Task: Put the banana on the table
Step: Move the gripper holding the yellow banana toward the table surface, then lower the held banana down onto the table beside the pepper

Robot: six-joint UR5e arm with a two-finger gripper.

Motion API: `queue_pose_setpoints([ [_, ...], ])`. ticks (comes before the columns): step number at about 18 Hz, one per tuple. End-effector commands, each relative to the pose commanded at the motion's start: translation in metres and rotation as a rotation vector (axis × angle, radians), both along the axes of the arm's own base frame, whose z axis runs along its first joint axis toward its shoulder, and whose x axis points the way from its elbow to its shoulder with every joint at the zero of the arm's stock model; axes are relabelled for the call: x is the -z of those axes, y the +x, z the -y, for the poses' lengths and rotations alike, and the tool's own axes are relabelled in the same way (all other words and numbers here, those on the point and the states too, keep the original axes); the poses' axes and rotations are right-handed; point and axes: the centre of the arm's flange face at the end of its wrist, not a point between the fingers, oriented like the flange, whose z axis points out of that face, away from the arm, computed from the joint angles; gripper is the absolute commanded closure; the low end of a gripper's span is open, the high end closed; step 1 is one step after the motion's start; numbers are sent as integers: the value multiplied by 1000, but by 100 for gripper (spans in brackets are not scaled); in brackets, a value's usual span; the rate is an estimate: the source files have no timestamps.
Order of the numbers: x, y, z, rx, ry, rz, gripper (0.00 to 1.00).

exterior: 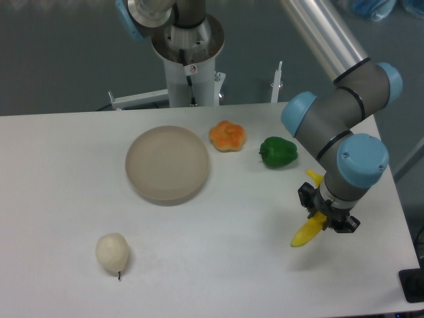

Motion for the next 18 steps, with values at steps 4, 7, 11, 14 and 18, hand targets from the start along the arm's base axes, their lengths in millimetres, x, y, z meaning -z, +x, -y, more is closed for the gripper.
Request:
queue_pose_setpoints([
  [4,3,0,1,3,-1,6,100],
  [7,5,5,1,-2,-8,9,100],
  [11,26,34,18,15,-43,46,100],
  [14,44,48,32,20,-49,53,100],
  [18,55,55,28,57,1,-6,100],
])
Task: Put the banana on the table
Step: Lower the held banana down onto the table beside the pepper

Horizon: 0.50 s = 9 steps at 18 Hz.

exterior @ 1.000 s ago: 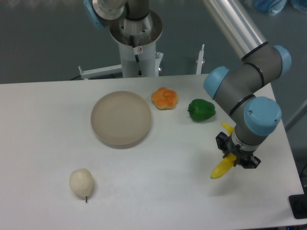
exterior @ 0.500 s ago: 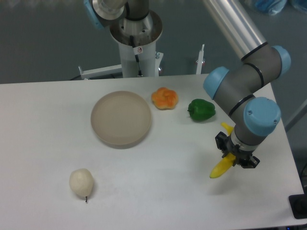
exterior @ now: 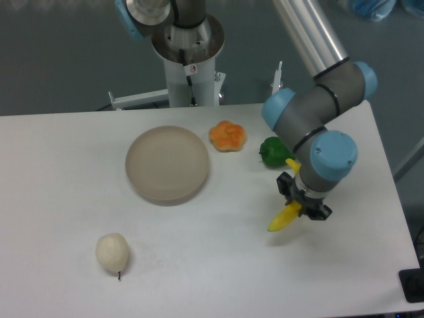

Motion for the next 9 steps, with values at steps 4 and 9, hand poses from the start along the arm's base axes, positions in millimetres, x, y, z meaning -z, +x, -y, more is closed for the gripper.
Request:
queue_pose_setpoints([
  [4,7,5,-34,17,22,-20,100],
  [9,16,25,-76,-6,39,-27,91],
])
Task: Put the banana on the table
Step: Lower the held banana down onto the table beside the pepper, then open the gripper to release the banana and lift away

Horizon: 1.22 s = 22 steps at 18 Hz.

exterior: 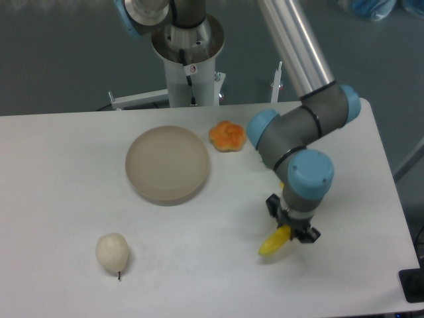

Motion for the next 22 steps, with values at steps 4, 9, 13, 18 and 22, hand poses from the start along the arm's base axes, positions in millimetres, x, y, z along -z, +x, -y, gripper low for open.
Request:
queue_pose_setpoints([
  [4,0,0,-3,5,6,3,46],
  [9,-20,-7,2,-5,21,-22,0],
  [13,-41,-39,21,-32,25,-15,0],
  [18,-61,-83,51,42,-5,6,0],
  [22,-65,-102,63,38,11,17,0],
])
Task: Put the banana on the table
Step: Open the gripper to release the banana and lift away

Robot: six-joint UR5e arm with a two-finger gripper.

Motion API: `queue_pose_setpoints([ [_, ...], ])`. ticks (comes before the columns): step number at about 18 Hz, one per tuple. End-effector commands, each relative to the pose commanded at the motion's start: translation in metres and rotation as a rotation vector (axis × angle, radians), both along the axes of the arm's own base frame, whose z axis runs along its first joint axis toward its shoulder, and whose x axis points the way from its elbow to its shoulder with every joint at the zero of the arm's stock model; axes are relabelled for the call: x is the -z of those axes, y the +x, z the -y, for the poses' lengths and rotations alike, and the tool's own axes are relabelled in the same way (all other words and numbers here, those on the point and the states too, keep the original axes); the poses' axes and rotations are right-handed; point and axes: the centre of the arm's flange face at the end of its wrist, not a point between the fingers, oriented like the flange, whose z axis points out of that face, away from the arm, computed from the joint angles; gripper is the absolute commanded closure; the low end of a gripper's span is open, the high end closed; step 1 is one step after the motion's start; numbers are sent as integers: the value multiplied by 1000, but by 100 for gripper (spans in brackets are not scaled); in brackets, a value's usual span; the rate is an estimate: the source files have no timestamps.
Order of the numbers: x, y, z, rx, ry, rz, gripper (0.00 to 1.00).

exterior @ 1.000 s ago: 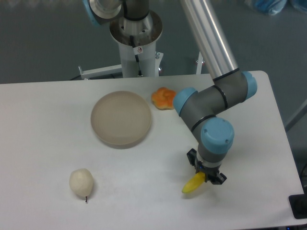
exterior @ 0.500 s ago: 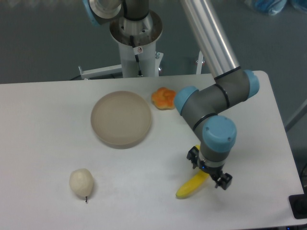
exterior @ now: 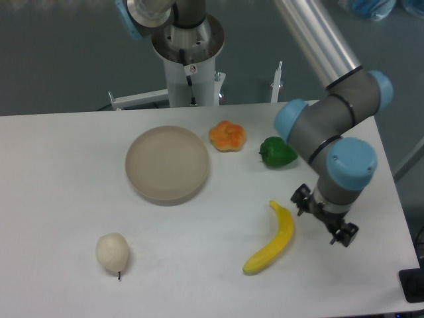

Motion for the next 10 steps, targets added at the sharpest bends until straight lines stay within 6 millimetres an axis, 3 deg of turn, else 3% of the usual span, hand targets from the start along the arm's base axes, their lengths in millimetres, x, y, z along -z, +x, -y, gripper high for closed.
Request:
queue_pose_setpoints([
  [2,-4,-8,9,-6,3,8,0],
  [10,0,-7,10,20,-4,8,0],
])
